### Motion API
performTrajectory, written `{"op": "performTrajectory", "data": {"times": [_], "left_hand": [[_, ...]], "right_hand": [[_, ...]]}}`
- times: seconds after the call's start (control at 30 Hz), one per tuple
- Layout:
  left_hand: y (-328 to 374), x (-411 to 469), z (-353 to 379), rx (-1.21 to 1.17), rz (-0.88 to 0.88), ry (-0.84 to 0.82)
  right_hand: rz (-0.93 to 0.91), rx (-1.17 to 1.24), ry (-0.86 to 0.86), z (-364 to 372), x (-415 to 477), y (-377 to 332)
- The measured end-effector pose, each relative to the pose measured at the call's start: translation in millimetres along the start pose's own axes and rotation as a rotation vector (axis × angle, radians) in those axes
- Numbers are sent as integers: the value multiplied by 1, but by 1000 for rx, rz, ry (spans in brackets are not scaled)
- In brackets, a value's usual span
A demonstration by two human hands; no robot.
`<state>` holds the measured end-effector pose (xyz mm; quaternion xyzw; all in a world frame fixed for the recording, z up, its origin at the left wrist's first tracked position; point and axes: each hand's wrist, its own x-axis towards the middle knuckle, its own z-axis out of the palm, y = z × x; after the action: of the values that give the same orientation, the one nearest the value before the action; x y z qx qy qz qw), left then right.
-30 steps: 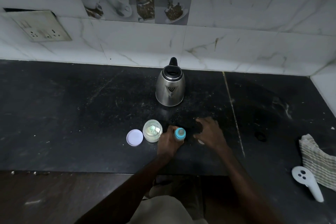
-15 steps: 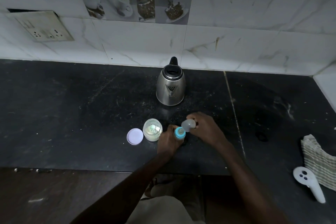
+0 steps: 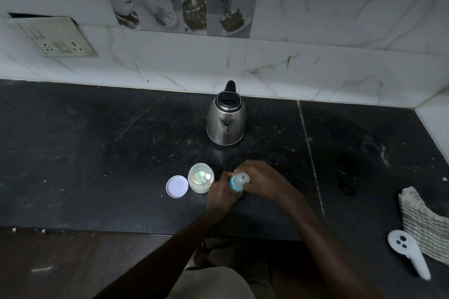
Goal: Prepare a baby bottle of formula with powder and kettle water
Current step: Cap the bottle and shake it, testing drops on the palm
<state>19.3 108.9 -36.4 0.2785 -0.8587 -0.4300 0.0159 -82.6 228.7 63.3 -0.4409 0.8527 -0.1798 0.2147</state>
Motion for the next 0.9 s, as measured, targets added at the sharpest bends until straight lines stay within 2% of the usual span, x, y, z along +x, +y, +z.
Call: {"op": "performTrajectory", "data": {"times": [0.07, 0.6, 0.9], "left_hand": [[0, -1, -2, -3, 6, -3], [-7, 1, -1, -7, 24, -5], [-9, 0, 1, -37, 2, -18]], "right_hand": [[23, -23, -61, 5, 2, -1], [118, -30, -34, 16, 7, -5], [205, -153, -143, 14, 12, -10]]}}
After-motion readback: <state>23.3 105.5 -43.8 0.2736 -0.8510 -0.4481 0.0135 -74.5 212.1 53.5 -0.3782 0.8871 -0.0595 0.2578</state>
